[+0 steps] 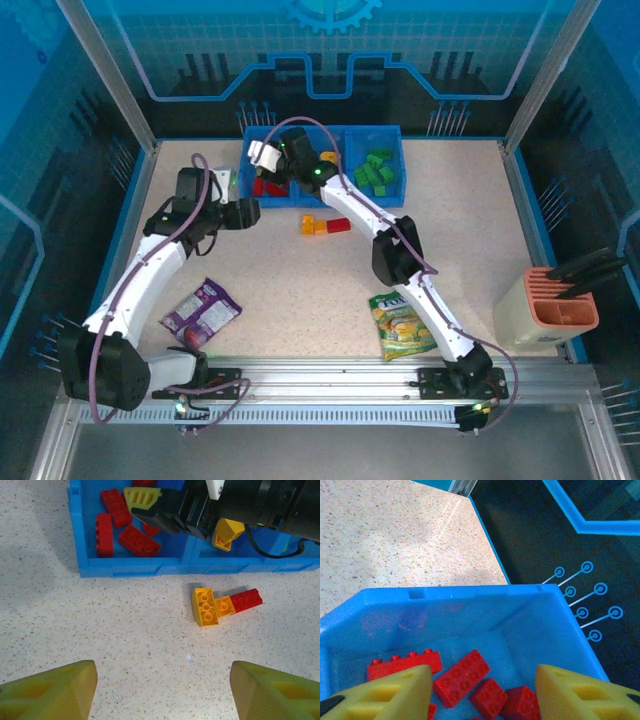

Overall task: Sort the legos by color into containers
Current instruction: Place the lego in the container, then pick up the lego from the center of the table.

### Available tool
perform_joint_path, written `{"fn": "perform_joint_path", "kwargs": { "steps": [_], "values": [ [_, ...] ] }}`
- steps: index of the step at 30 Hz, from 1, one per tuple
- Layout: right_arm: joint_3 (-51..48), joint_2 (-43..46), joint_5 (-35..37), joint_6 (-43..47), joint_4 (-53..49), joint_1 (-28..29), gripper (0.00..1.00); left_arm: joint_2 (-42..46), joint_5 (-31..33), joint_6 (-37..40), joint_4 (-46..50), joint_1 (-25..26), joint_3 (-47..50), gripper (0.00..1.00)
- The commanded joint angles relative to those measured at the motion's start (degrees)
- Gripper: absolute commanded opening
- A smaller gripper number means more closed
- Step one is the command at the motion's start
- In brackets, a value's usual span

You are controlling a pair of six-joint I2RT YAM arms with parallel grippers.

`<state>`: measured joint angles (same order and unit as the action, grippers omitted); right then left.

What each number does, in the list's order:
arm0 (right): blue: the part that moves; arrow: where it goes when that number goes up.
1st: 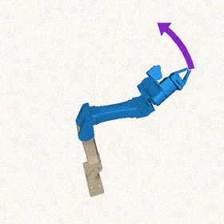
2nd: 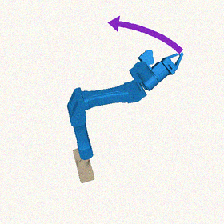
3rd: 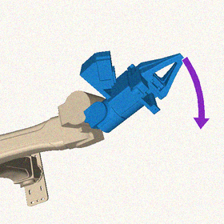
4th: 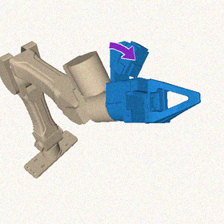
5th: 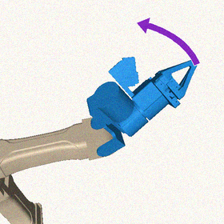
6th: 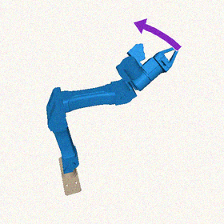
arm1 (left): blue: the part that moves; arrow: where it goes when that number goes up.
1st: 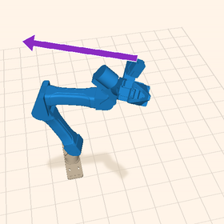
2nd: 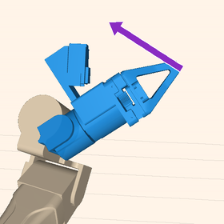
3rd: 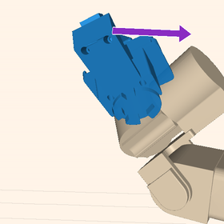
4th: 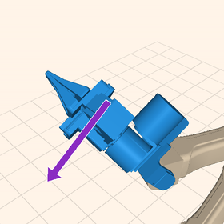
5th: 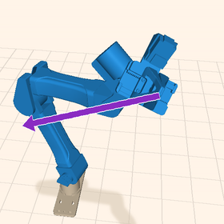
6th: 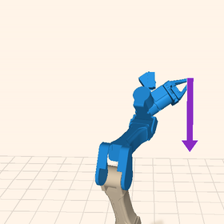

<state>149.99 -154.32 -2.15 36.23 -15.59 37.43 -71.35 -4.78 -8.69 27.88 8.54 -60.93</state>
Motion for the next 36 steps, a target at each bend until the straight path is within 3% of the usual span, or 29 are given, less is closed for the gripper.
{"fn": "perform_joint_path", "kwargs": {
  "steps": [1,9,13,19,21,24,30,36],
  "values": [
    [-0.6,5.6,0.6,-1.6,-0.3,-2.5,0.62,-3.0,3.2,-0.8,-1.3,4.2,0.6,0.72],
    [-33.3,32.1,4.2,-9.3,5.4,-7.6,0.75,-18.1,8.9,-8.3,-7.3,13.8,-3.0,0.72],
    [-43.8,41.5,2.9,-18.4,-2.5,-11.3,0.80,-24.4,8.9,-9.6,-8.0,16.0,-6.8,0.72],
    [-57.7,48.7,-2.8,-31.4,-9.8,-13.6,0.78,-28.7,9.2,-9.0,-6.2,17.0,-12.6,0.72],
    [-62.3,50.4,-6.4,-28.8,-9.1,-13.5,0.75,-28.8,9.1,-8.2,-5.1,17.0,-14.1,0.72],
    [-68.5,52.8,-17.8,-14.4,-9.0,-13.0,0.77,-28.1,9.3,-6.4,-3.4,17.0,-15.4,0.72],
    [-71.4,52.5,-18.6,4.6,-7.1,-13.3,0.81,-24.2,10.7,-4.2,-1.3,16.4,-14.8,0.74],
    [-64.3,44.1,-16.2,16.2,-14.4,-12.9,0.83,-18.1,10.0,-3.8,-0.6,14.7,-11.4,0.74]
  ]
}}
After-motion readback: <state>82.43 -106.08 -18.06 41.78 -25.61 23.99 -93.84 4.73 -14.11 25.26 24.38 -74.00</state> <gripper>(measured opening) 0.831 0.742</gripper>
